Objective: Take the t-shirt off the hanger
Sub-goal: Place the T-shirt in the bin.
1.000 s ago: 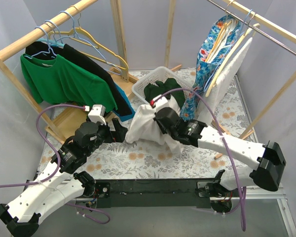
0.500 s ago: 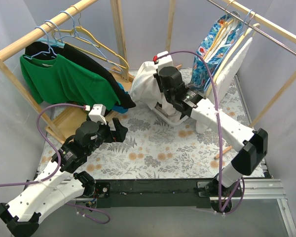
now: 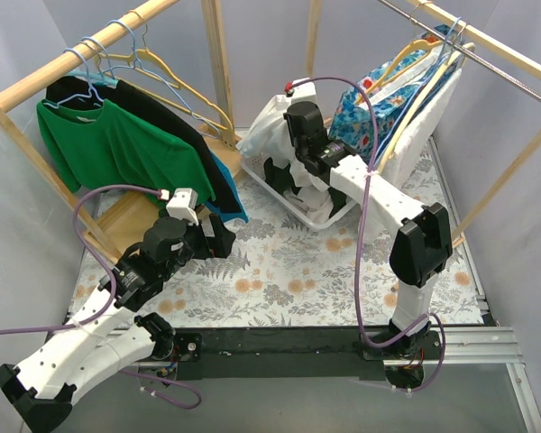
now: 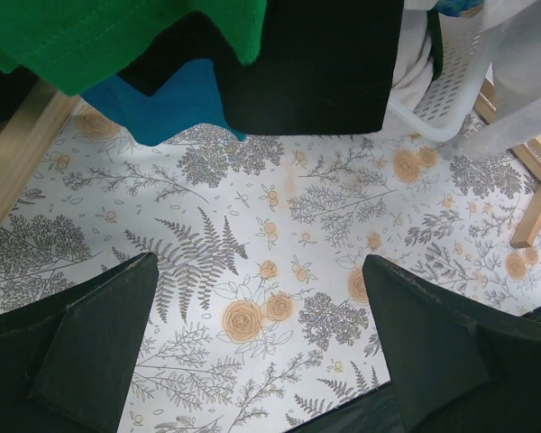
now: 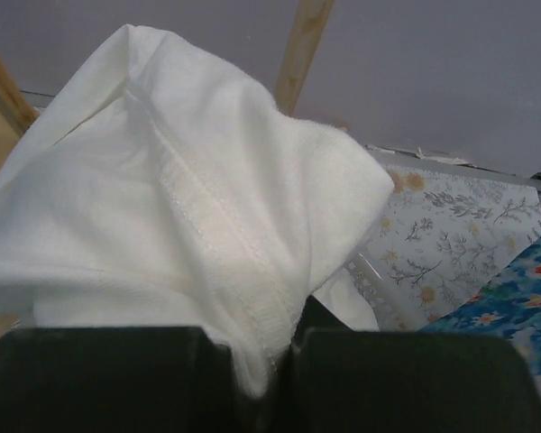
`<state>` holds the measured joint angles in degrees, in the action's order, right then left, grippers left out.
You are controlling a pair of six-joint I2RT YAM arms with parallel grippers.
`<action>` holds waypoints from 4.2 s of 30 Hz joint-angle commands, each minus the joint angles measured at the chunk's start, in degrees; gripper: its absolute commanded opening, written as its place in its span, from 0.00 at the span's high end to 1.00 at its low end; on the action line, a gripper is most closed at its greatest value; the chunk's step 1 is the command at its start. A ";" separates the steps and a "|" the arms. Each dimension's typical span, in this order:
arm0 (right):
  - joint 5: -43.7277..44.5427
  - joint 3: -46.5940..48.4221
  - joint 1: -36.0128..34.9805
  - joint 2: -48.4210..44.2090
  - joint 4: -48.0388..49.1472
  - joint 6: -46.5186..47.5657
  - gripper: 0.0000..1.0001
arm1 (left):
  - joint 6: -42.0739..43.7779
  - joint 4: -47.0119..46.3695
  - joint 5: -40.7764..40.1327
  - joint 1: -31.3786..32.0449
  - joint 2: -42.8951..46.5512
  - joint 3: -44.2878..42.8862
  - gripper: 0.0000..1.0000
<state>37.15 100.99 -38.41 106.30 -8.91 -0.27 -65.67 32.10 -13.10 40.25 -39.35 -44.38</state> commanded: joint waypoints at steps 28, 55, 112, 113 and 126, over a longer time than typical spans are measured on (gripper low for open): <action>-18.26 -16.86 0.01 6.74 -0.68 -8.51 0.84 | 0.01 -0.72 -0.34 0.18 0.15 -0.35 0.02; 2.57 -19.87 -9.22 -13.22 -2.60 -4.30 0.38 | 0.28 0.16 -0.96 0.18 2.26 -1.59 0.02; -21.06 -39.38 -22.67 -29.67 9.35 9.41 0.38 | -0.25 1.83 -1.83 0.18 4.11 -1.41 0.02; -21.15 -38.86 -22.93 -29.14 9.00 9.07 0.38 | -0.25 2.09 -2.01 0.18 4.28 -1.50 0.02; -2.64 -36.31 -25.75 -19.47 7.93 1.24 0.47 | 0.54 5.52 -5.53 0.18 6.92 -4.57 0.02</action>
<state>22.79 61.41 -64.16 85.54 -3.38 4.56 -65.78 35.86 -16.51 40.25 -33.74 -46.46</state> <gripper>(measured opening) 0.563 0.981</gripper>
